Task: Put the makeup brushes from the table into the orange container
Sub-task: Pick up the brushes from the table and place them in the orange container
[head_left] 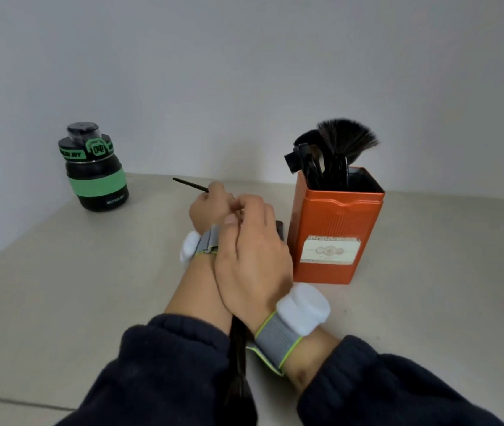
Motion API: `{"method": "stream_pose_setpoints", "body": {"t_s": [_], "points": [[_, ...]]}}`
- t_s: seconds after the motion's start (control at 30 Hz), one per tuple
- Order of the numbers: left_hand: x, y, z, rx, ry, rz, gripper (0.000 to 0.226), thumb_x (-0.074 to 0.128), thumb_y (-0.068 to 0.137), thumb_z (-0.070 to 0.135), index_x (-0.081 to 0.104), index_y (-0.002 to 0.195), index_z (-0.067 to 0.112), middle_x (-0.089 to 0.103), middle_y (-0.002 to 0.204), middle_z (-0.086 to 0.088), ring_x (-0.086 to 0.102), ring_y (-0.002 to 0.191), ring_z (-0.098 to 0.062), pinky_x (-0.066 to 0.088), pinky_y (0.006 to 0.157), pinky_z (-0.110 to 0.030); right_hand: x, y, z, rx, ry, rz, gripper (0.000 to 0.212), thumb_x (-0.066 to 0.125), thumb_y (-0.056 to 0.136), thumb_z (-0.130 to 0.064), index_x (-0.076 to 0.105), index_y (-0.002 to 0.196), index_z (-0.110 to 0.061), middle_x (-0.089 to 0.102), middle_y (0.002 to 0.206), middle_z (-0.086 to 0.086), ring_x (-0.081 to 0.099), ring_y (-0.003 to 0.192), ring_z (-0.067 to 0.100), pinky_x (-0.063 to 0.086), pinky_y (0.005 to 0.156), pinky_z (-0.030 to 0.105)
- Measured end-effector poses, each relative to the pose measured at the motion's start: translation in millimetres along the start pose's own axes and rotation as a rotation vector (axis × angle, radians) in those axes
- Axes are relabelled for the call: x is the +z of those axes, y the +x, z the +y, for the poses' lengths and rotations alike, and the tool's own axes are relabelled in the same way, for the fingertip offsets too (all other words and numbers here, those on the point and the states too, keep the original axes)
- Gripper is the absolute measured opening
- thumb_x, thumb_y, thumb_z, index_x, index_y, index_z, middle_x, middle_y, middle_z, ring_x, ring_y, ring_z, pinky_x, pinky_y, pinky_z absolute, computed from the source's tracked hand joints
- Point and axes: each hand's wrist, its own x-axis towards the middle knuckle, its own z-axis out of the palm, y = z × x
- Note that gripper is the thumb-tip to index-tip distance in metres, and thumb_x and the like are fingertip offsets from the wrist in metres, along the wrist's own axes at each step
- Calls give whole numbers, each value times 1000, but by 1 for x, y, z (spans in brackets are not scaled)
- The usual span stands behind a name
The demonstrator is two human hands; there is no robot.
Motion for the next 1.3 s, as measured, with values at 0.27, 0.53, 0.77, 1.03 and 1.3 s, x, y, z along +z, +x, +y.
{"method": "stream_pose_setpoints", "body": {"t_s": [0.27, 0.53, 0.77, 1.03, 1.3], "points": [[11, 8, 0, -34, -93, 127, 27, 57, 88, 21, 53, 64, 10, 55, 56, 1, 47, 49, -16, 40, 52, -22, 3, 2, 3, 41, 104, 0, 10, 42, 99, -34, 42, 107, -28, 54, 106, -8, 57, 87, 17, 45, 66, 34], [17, 32, -6, 94, 44, 136, 21, 54, 93, 22, 58, 83, 5, 64, 85, -15, 51, 76, -25, 51, 83, -43, 8, 14, 4, 6, 48, -63, 13, 40, 102, -33, 43, 104, -20, 53, 104, -2, 58, 86, 22, 49, 71, 40], [16, 61, -4, 218, 144, 113, 23, 57, 91, 26, 69, 93, 7, 67, 82, -9, 55, 74, -22, 50, 75, -34, 5, 21, 13, -47, 159, -103, 11, 49, 98, -29, 44, 105, -24, 56, 88, -6, 59, 79, 22, 50, 71, 44], [-9, 76, 4, 217, 101, 22, 14, 57, 90, 20, 58, 77, 15, 53, 66, -7, 39, 51, -24, 32, 48, -22, -23, 25, 19, -237, 25, -623, 11, 56, 92, -17, 65, 95, -22, 65, 69, -5, 50, 48, -2, 39, 54, 17], [-31, 52, 13, 289, 127, -85, 12, 54, 92, 14, 65, 91, 11, 53, 62, -1, 38, 36, -13, 29, 36, -13, -60, 8, 5, -342, -205, -1149, 26, 63, 82, -11, 66, 97, -31, 51, 99, -5, 58, 84, 15, 55, 75, 35]]}}
